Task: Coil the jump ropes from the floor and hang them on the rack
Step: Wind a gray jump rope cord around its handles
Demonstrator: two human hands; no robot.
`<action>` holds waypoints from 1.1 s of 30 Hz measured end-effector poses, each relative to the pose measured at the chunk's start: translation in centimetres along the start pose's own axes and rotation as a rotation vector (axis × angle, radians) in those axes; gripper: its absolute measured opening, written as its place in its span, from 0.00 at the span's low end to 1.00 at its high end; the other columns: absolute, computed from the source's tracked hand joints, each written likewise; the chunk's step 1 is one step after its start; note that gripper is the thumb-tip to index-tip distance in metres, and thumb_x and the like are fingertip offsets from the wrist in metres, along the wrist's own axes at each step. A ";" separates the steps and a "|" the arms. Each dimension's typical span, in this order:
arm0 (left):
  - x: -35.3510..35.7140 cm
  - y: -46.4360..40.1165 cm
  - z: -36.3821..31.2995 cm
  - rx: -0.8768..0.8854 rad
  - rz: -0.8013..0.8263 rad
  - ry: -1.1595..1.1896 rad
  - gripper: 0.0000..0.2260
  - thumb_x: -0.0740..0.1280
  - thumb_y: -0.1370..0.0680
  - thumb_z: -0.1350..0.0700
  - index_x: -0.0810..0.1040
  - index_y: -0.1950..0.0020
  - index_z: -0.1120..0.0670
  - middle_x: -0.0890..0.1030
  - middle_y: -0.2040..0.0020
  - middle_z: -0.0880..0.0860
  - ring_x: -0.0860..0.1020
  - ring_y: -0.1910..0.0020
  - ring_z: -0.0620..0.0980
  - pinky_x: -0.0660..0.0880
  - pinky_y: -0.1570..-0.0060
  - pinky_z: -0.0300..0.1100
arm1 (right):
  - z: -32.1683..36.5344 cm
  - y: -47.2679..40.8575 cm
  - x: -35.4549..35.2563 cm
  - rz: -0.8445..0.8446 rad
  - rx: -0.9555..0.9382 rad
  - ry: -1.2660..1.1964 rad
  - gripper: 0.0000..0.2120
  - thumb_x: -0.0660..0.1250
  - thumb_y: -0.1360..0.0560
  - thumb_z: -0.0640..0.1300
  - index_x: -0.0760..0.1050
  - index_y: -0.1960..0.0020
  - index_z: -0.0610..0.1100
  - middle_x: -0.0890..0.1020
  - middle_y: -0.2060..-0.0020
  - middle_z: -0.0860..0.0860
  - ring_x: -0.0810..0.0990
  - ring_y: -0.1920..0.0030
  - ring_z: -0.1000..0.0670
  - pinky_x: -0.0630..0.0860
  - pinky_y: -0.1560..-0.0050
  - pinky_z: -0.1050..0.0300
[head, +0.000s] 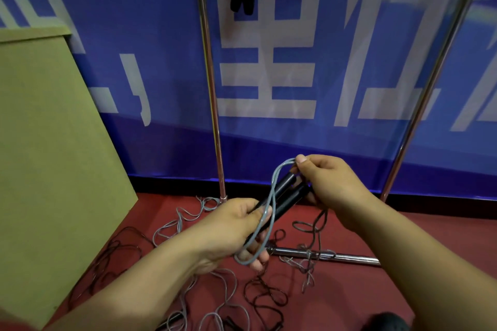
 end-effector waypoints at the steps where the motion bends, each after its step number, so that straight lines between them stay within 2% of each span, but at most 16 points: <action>1: 0.0 0.0 0.0 -0.009 0.001 0.013 0.12 0.59 0.16 0.50 0.71 0.52 0.58 0.75 0.67 0.53 0.80 0.72 0.51 0.80 0.73 0.44 | 0.0 -0.2 -0.4 -0.035 -0.010 0.022 0.18 0.60 0.18 0.52 0.79 0.60 0.44 0.77 0.69 0.48 0.68 0.75 0.52 0.67 0.71 0.59; 4: -0.2 -0.1 0.1 -0.031 0.006 0.082 0.13 0.58 0.16 0.49 0.70 0.52 0.58 0.73 0.65 0.53 0.82 0.70 0.52 0.82 0.70 0.47 | -0.4 -0.5 -1.3 -0.105 -0.014 0.084 0.18 0.61 0.19 0.54 0.80 0.60 0.44 0.78 0.69 0.51 0.69 0.71 0.52 0.68 0.65 0.55; 11: -1.6 -0.1 0.7 -0.080 -0.015 0.089 0.15 0.60 0.18 0.46 0.76 0.52 0.56 0.73 0.66 0.52 0.76 0.75 0.47 0.74 0.79 0.38 | -0.7 -0.6 -1.8 -0.083 -0.063 0.097 0.19 0.60 0.19 0.55 0.78 0.61 0.45 0.77 0.70 0.52 0.68 0.72 0.53 0.65 0.68 0.57; 13: -1.7 0.3 0.5 -0.091 0.030 0.079 0.16 0.60 0.19 0.44 0.79 0.49 0.55 0.73 0.67 0.51 0.74 0.75 0.45 0.72 0.80 0.36 | -0.6 -0.7 -1.5 -0.064 -0.095 0.094 0.19 0.60 0.19 0.55 0.78 0.61 0.45 0.77 0.71 0.53 0.68 0.72 0.53 0.65 0.68 0.57; 16: -1.8 1.0 -0.1 -0.095 0.127 0.076 0.22 0.60 0.20 0.42 0.80 0.42 0.60 0.72 0.67 0.51 0.74 0.76 0.44 0.72 0.81 0.35 | -0.4 -0.8 -1.0 -0.036 -0.131 0.104 0.19 0.60 0.19 0.56 0.78 0.62 0.46 0.76 0.71 0.53 0.68 0.72 0.53 0.65 0.67 0.56; 18: -1.9 1.7 0.2 -0.091 0.185 0.095 0.22 0.62 0.22 0.43 0.79 0.40 0.60 0.72 0.66 0.52 0.75 0.76 0.44 0.74 0.80 0.36 | -0.4 -0.7 -0.4 -0.007 -0.136 0.137 0.19 0.62 0.20 0.57 0.79 0.62 0.46 0.73 0.73 0.54 0.68 0.72 0.54 0.66 0.66 0.56; 20: -1.9 2.2 0.6 -0.080 0.234 0.113 0.19 0.65 0.23 0.45 0.80 0.42 0.57 0.72 0.65 0.52 0.77 0.74 0.46 0.76 0.78 0.38 | -0.7 -0.6 -0.3 -0.011 -0.112 0.151 0.20 0.66 0.23 0.58 0.78 0.63 0.43 0.70 0.78 0.57 0.67 0.75 0.57 0.67 0.66 0.57; 23: -1.9 2.1 0.9 -0.071 0.348 0.137 0.14 0.73 0.27 0.46 0.83 0.47 0.53 0.74 0.62 0.54 0.81 0.67 0.50 0.81 0.70 0.43 | -1.2 -1.2 -0.3 -0.034 -0.064 0.170 0.23 0.72 0.28 0.61 0.69 0.69 0.45 0.67 0.79 0.56 0.64 0.79 0.56 0.66 0.69 0.59; 24: -1.8 1.9 0.9 -0.066 0.385 0.152 0.14 0.74 0.28 0.47 0.82 0.47 0.53 0.75 0.60 0.55 0.82 0.64 0.51 0.82 0.68 0.45 | -1.4 -1.5 -0.2 -0.034 -0.054 0.191 0.24 0.73 0.30 0.61 0.69 0.69 0.45 0.68 0.79 0.55 0.65 0.78 0.56 0.67 0.69 0.59; 26: -1.5 1.1 0.7 -0.034 0.429 0.175 0.12 0.73 0.27 0.49 0.81 0.47 0.53 0.76 0.56 0.58 0.83 0.59 0.55 0.83 0.64 0.49 | -1.7 -2.2 -0.1 -0.041 -0.043 0.257 0.23 0.75 0.32 0.61 0.74 0.68 0.43 0.77 0.74 0.52 0.75 0.72 0.54 0.74 0.66 0.56; 28: -1.0 0.3 0.4 0.005 0.447 0.201 0.09 0.69 0.24 0.52 0.79 0.46 0.53 0.76 0.49 0.58 0.83 0.54 0.58 0.83 0.61 0.52 | -2.2 -2.8 0.0 -0.032 -0.041 0.331 0.15 0.76 0.30 0.55 0.78 0.63 0.43 0.84 0.66 0.49 0.83 0.63 0.50 0.81 0.59 0.51; 29: -0.8 0.2 0.3 0.004 0.450 0.222 0.09 0.67 0.23 0.52 0.78 0.45 0.53 0.78 0.48 0.58 0.84 0.53 0.60 0.83 0.60 0.53 | -2.3 -2.8 0.0 -0.029 -0.046 0.369 0.10 0.74 0.29 0.49 0.79 0.62 0.43 0.84 0.65 0.48 0.83 0.63 0.49 0.81 0.61 0.52; 31: -0.3 0.1 0.0 -0.027 0.466 0.252 0.12 0.64 0.22 0.49 0.74 0.42 0.52 0.81 0.48 0.58 0.84 0.52 0.61 0.83 0.60 0.54 | -2.4 -2.9 -0.1 -0.019 -0.054 0.433 0.06 0.71 0.28 0.42 0.77 0.63 0.44 0.81 0.68 0.49 0.77 0.69 0.50 0.72 0.69 0.58; 33: 0.1 0.2 -0.3 -0.034 0.468 0.221 0.15 0.62 0.22 0.45 0.71 0.39 0.50 0.83 0.52 0.58 0.85 0.56 0.59 0.83 0.65 0.50 | -3.0 -3.1 -0.4 -0.005 -0.050 0.416 0.06 0.70 0.28 0.41 0.77 0.63 0.44 0.78 0.69 0.49 0.72 0.71 0.50 0.68 0.70 0.58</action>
Point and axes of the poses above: each hand's wrist, its own y-axis away from the middle knuckle, its own x-axis out of the palm, z = x × y, the point moved 3 cm from there along -y, towards the middle knuckle
